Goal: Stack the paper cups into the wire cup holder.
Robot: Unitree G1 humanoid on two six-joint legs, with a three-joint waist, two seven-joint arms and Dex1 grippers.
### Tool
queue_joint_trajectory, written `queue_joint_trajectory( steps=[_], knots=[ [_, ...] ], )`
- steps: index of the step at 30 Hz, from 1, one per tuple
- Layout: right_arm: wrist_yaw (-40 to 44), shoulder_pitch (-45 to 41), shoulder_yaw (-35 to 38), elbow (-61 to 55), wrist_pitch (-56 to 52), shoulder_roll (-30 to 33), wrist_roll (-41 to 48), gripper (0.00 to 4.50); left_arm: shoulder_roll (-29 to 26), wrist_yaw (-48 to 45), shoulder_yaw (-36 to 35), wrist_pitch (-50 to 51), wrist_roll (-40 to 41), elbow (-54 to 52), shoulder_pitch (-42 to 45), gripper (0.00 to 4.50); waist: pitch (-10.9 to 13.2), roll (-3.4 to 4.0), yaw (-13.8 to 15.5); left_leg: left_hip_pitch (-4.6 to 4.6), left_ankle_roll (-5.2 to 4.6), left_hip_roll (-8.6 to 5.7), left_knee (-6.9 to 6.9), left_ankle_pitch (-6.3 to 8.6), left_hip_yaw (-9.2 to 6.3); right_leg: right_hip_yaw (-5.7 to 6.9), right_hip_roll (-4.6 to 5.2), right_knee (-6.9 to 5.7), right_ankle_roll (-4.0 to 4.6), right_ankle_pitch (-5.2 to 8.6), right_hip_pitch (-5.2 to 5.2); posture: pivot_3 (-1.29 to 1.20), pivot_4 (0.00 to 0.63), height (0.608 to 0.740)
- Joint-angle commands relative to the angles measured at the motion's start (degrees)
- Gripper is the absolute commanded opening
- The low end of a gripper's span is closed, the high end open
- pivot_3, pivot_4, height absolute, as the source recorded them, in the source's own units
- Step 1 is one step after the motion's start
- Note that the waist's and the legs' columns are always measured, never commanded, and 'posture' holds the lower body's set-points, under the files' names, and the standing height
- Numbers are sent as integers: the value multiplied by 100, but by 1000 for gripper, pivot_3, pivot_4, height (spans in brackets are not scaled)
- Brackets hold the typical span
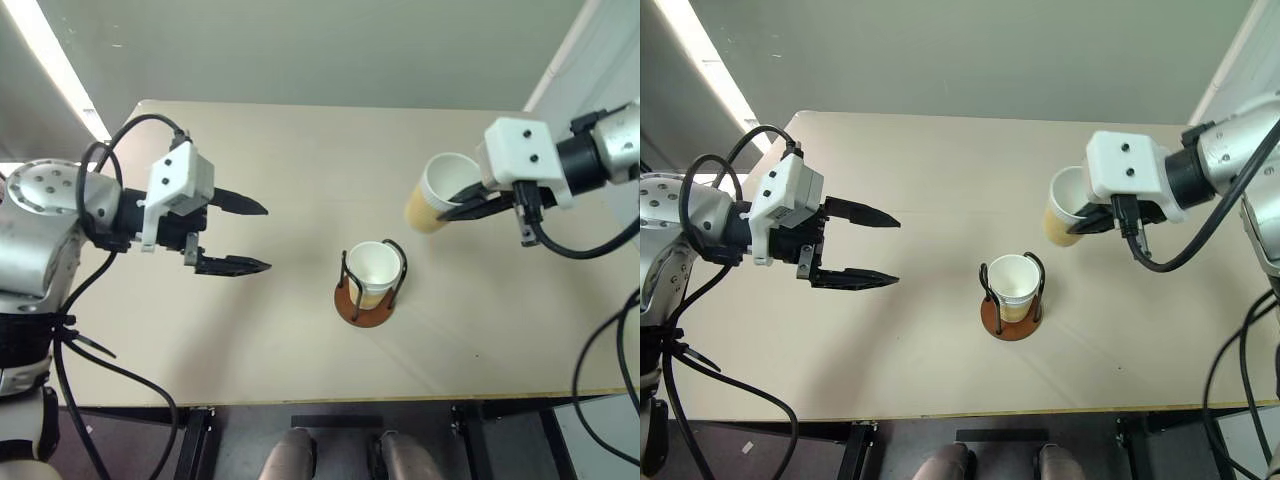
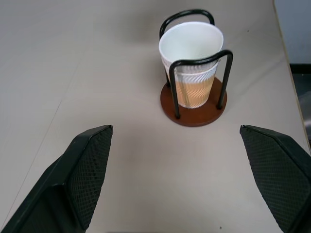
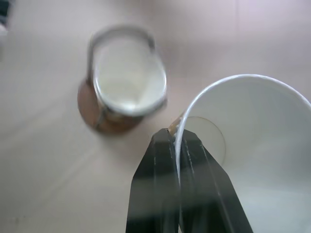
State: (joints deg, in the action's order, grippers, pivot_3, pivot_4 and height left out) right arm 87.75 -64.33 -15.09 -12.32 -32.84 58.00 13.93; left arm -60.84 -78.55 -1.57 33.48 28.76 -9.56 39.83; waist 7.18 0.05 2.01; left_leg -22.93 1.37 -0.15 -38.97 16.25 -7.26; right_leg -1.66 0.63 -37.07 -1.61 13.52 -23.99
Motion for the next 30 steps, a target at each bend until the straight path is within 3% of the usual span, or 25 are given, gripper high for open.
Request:
queue_joint_trajectory(
  steps=[1,10,30],
  knots=[
    [243,-310,-135,-270,-81,-214,171,64,-9,-11,-59,11,83,-121,84,4500,0,0,-1,0,0,0,1,0,0,0,0,0,0,0,0,0,150,740],
    [422,-459,-639,-245,232,-824,-67,64,125,-24,129,-58,58,-76,161,4500,0,0,3,-2,1,-1,0,0,-2,0,1,3,2,1,0,0,150,740],
    [453,87,-1167,-102,1194,-986,-775,64,155,82,124,-85,69,-158,54,4500,0,0,-3,-1,2,-1,1,1,-1,0,1,2,2,1,0,0,150,740]
  ],
)
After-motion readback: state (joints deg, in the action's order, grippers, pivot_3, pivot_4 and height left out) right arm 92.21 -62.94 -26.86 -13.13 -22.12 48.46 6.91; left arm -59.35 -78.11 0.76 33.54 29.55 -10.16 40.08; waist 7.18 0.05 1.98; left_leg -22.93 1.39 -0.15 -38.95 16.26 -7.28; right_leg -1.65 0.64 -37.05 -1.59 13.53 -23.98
